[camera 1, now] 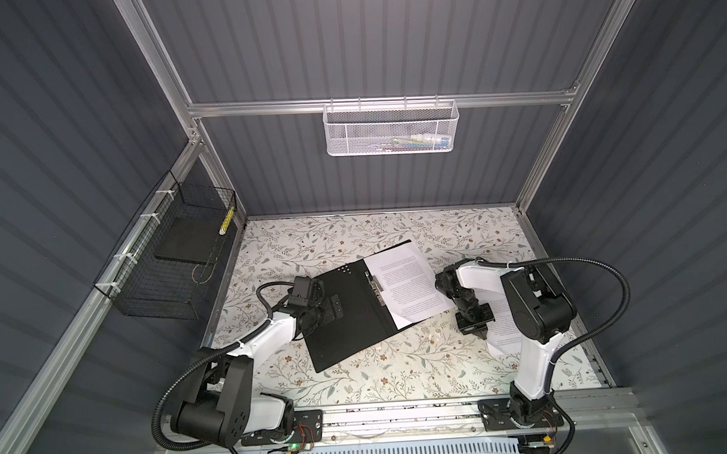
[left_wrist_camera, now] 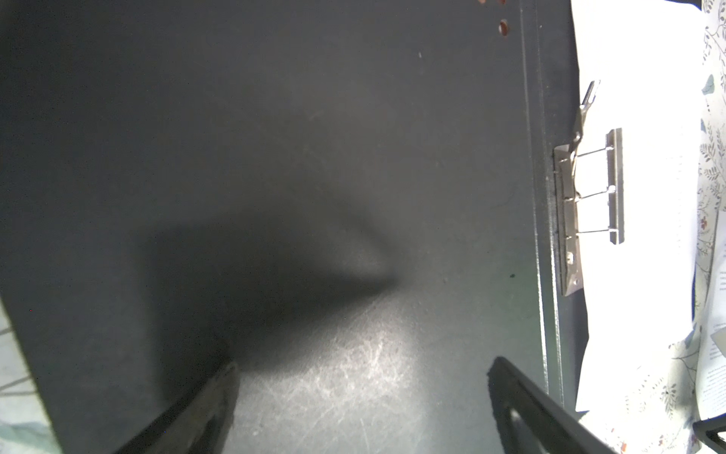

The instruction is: Put the files into the folder

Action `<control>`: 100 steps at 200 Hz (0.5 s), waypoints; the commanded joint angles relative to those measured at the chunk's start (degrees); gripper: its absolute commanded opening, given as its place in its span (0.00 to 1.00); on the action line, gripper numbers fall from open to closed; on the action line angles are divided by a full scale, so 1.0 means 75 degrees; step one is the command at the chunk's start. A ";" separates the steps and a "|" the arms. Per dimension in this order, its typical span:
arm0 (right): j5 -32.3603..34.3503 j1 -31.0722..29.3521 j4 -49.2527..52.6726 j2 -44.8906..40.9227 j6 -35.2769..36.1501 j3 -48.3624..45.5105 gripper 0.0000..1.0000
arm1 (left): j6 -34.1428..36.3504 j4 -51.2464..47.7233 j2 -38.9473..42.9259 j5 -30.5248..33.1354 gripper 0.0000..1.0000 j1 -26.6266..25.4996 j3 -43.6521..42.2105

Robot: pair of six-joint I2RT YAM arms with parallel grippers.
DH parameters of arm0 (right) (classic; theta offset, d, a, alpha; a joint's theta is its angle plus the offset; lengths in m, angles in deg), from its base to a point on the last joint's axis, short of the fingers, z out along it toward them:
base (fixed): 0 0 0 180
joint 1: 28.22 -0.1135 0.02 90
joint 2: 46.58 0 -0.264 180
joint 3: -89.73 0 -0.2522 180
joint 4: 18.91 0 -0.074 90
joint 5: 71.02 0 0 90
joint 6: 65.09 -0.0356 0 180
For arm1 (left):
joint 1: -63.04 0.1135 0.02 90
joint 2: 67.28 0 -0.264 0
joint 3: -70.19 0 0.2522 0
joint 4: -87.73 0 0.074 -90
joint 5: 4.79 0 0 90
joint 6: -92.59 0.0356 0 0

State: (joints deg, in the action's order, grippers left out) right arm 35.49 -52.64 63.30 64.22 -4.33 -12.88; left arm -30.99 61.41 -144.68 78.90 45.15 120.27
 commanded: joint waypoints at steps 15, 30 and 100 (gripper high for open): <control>0.0229 -0.0024 0.0356 -0.0156 0.0004 0.0259 0.00 | 0.0096 0.0034 0.0134 -0.0137 1.00 0.0053 -0.0154; 0.0226 -0.0039 0.0410 -0.0368 0.0062 0.0429 0.00 | 0.0060 0.0037 0.0193 -0.0142 1.00 0.0053 -0.0200; 0.0874 -0.0256 0.0627 -0.0828 0.0487 0.1880 0.00 | 0.0040 0.0133 0.0172 -0.0132 1.00 0.0053 -0.0246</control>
State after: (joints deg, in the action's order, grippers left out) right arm 38.47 -53.93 66.12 57.45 -2.49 -2.73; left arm -31.01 62.24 -144.03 78.90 45.15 119.42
